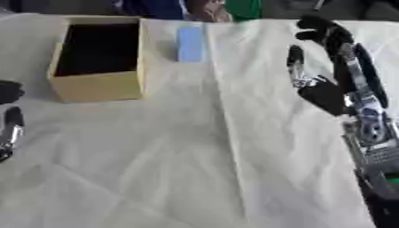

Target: Pick up objects on the table and place them in the box.

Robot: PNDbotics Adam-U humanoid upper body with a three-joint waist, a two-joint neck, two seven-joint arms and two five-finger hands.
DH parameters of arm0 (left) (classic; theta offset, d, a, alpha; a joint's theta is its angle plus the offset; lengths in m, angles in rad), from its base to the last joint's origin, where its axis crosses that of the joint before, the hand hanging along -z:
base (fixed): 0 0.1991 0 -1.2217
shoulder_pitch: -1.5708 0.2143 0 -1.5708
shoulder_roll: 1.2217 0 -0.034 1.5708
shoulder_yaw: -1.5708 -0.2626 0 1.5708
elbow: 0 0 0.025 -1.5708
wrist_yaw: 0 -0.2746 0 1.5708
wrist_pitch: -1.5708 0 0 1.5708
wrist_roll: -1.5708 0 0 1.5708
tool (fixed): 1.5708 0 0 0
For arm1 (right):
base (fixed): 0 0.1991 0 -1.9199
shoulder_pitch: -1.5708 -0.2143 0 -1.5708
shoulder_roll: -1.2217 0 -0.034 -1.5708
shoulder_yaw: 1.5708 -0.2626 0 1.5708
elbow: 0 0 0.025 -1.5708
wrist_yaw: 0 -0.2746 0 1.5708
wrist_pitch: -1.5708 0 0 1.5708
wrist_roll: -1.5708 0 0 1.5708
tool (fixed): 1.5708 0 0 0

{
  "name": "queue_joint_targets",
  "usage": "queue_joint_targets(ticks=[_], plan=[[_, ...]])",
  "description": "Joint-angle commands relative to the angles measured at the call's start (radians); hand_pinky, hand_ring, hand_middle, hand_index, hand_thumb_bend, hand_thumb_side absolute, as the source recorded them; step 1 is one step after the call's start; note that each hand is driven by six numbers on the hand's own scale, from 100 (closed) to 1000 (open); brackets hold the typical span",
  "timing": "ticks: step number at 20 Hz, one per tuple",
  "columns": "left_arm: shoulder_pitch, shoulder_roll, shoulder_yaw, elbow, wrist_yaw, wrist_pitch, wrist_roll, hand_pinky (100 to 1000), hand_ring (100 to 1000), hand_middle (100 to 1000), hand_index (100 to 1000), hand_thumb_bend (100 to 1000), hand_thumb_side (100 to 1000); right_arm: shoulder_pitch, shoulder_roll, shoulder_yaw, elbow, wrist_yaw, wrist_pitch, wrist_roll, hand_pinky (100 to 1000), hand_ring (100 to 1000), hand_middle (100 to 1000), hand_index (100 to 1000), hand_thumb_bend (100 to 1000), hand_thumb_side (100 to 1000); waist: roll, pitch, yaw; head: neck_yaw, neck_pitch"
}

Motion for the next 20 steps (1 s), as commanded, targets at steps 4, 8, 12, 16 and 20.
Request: queue_joint_targets(ticks=[4, 8, 12, 16, 20], plan=[[-0.012, 0.009, -0.004, -0.013, 0.0, -0.002, -0.005, 823, 780, 737, 716, 100, 251, -0.063, -0.178, 0.046, 0.011, -0.012, -0.028, 0.021, 931, 819, 814, 904, 100, 334, -0.002, -0.016, 0.004, -0.002, -0.012], [-0.013, 0.011, -0.004, -0.013, 0.001, -0.003, -0.006, 824, 781, 737, 717, 100, 251, -0.113, -0.262, 0.078, 0.05, -0.034, -0.051, 0.045, 934, 828, 814, 916, 100, 274, -0.003, -0.016, 0.008, -0.003, -0.017], [-0.014, 0.012, -0.007, -0.013, 0.001, -0.003, -0.009, 824, 781, 737, 717, 100, 251, -0.175, -0.331, 0.112, 0.099, -0.031, -0.083, 0.077, 934, 834, 814, 926, 100, 155, -0.007, -0.016, 0.01, -0.006, -0.02], [-0.015, 0.014, -0.01, -0.013, 0.001, -0.004, -0.012, 824, 782, 737, 717, 100, 251, -0.25, -0.37, 0.151, 0.15, -0.001, -0.137, 0.113, 931, 839, 806, 941, 100, 100, -0.011, -0.018, 0.016, -0.009, -0.024], [-0.017, 0.018, -0.014, -0.013, 0.003, -0.006, -0.015, 824, 782, 737, 717, 100, 251, -0.334, -0.393, 0.198, 0.241, 0.043, -0.199, 0.173, 927, 866, 825, 963, 100, 116, -0.016, -0.018, 0.025, -0.017, -0.027]])
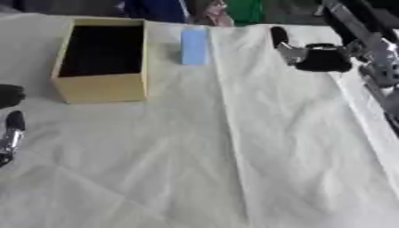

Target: Pick up objects on the table and place them in the box.

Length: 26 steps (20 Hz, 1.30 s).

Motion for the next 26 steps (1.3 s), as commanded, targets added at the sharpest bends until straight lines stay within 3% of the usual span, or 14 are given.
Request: queue_joint_targets(ticks=[1, 5, 11, 19, 26], plan=[[-0.016, 0.017, -0.003, -0.013, 0.003, -0.002, -0.006, 824, 782, 737, 717, 100, 251, -0.057, -0.054, 0.021, 0.066, 0.046, -0.045, 0.045, 927, 872, 830, 966, 100, 130, 0.0, -0.017, 0.004, -0.008, -0.017], [-0.019, 0.02, -0.006, -0.014, 0.003, -0.003, -0.009, 824, 782, 737, 717, 100, 251, -0.134, -0.045, 0.046, 0.158, 0.112, -0.087, 0.111, 931, 905, 860, 989, 100, 216, -0.004, -0.015, 0.01, -0.014, -0.02], [-0.022, 0.023, -0.009, -0.014, 0.003, -0.004, -0.012, 824, 782, 737, 717, 100, 251, -0.224, -0.007, 0.054, 0.279, 0.213, -0.116, 0.182, 929, 920, 874, 1000, 100, 262, -0.011, -0.012, 0.02, -0.024, -0.022], [-0.027, 0.024, -0.015, -0.014, 0.006, -0.005, -0.018, 824, 782, 737, 717, 100, 251, -0.31, 0.079, 0.058, 0.426, 0.369, -0.145, 0.155, 932, 923, 880, 1000, 100, 258, -0.015, -0.011, 0.032, -0.033, -0.026], [-0.029, 0.026, -0.022, -0.015, 0.007, -0.008, -0.025, 824, 782, 737, 717, 100, 251, -0.358, 0.141, 0.055, 0.555, 0.496, -0.153, 0.131, 979, 979, 964, 1000, 100, 276, -0.02, -0.012, 0.056, -0.046, -0.028]])
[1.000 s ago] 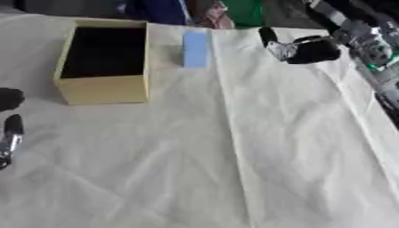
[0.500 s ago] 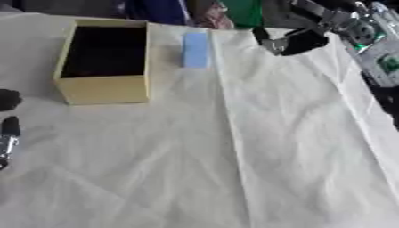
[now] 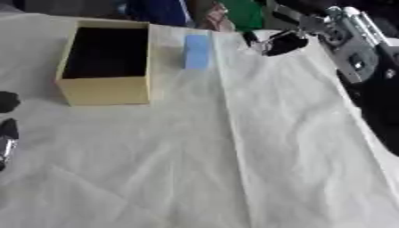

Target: Pick up objects on the table and place them in the box.

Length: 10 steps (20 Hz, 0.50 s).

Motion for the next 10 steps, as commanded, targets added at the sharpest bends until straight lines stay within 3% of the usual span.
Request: queue_joint_targets(ticks=[1, 10], plan=[[-0.013, 0.023, -0.004, -0.015, 0.005, -0.003, -0.005, 824, 782, 737, 718, 100, 251, -0.035, 0.0, -0.013, 0.043, 0.052, -0.005, -0.01, 983, 984, 972, 1000, 100, 276, 0.0, -0.016, 0.004, -0.009, -0.013], [-0.016, 0.02, -0.012, -0.014, 0.007, -0.006, -0.014, 824, 782, 737, 718, 100, 250, -0.104, 0.078, -0.037, 0.175, 0.114, 0.017, -0.01, 997, 984, 974, 1000, 100, 249, -0.003, -0.015, 0.032, -0.022, -0.021]])
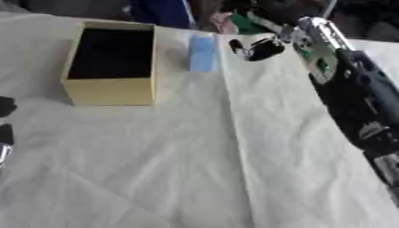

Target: Pick up objects on the table and place them in the box.

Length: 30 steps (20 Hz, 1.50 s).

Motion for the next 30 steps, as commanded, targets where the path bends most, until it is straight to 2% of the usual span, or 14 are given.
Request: queue_joint_targets(ticks=[1, 17, 30], plan=[[-0.014, 0.013, -0.002, -0.014, 0.005, -0.002, -0.005, 824, 783, 738, 718, 100, 250, -0.034, 0.003, -0.019, 0.035, 0.017, 0.011, 0.007, 996, 983, 974, 1000, 100, 250, 0.003, -0.015, 0.004, -0.005, -0.013], [-0.017, 0.008, -0.008, -0.012, 0.006, -0.003, -0.012, 826, 784, 738, 719, 100, 250, -0.077, 0.079, -0.028, 0.139, 0.063, 0.046, 0.074, 993, 973, 965, 1000, 100, 253, 0.003, -0.012, 0.019, -0.014, -0.014], [-0.017, 0.005, -0.013, -0.012, 0.006, -0.006, -0.018, 826, 785, 739, 720, 100, 250, -0.108, 0.118, -0.058, 0.238, 0.104, 0.086, 0.084, 996, 969, 963, 1000, 100, 246, 0.006, -0.011, 0.03, -0.024, -0.016]])
